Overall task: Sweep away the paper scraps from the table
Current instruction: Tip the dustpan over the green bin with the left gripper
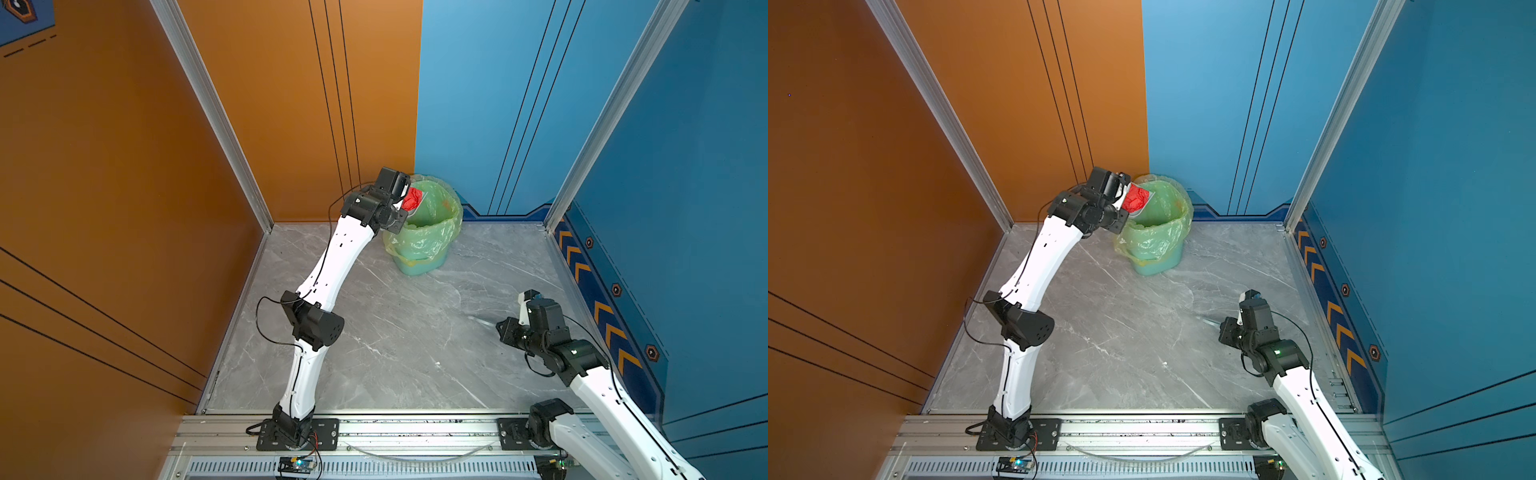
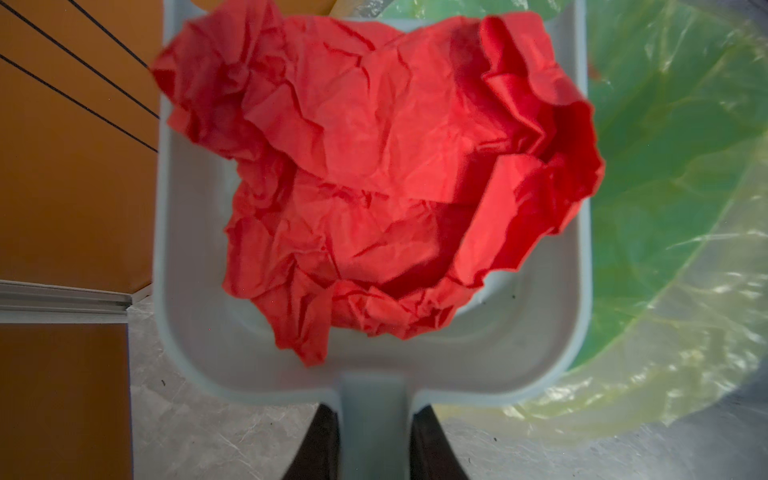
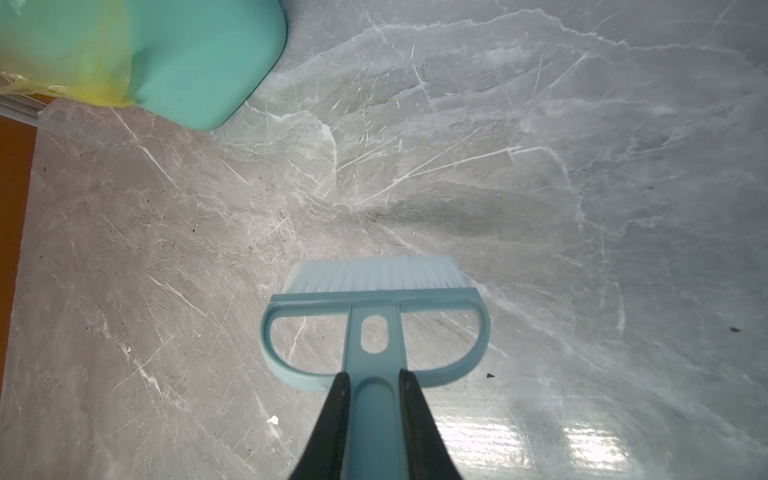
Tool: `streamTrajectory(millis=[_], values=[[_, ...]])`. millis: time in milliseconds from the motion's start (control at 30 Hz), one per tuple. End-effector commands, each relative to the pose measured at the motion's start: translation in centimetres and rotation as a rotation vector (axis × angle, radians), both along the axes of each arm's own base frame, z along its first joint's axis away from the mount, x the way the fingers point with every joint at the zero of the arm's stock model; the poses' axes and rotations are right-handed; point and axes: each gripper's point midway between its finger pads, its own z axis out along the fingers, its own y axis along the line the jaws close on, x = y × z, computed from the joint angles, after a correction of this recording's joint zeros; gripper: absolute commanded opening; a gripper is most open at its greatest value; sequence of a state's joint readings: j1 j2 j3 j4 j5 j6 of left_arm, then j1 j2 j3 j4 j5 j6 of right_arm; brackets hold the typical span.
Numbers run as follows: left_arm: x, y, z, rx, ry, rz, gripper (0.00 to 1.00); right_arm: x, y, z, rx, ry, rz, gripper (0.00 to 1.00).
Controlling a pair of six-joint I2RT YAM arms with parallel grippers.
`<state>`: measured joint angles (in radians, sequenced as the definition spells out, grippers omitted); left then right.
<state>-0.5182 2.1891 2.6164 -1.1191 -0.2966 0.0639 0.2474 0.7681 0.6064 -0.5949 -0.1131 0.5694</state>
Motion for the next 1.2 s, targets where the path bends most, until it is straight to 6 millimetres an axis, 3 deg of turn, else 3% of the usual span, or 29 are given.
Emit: streamTrajectory(millis=[0,500,867,1167], values=[[0.4,1.4,1.6,0.085,-0.062,0.037,0.00,0.3,0.1,-0.2,0.022,-0.004,-0.012,0.00],[1.6,1.9,2.1,0.352,-0.149,0.034,0.00,0.6,0.5,-0.1,0.040,-0.008,-0.011,0.00],[2.0,-0.8,3.3,0.548,-0.238,-0.068,0.00,0.3,0.5,0.0,0.050,-0.018,-0.009,0.00],[2.3,-1.7,3.6,0.725,-0.273,-0.088,0.00,-0.1,0.4,-0.1,0.055,-0.023,-0.009,0.00]])
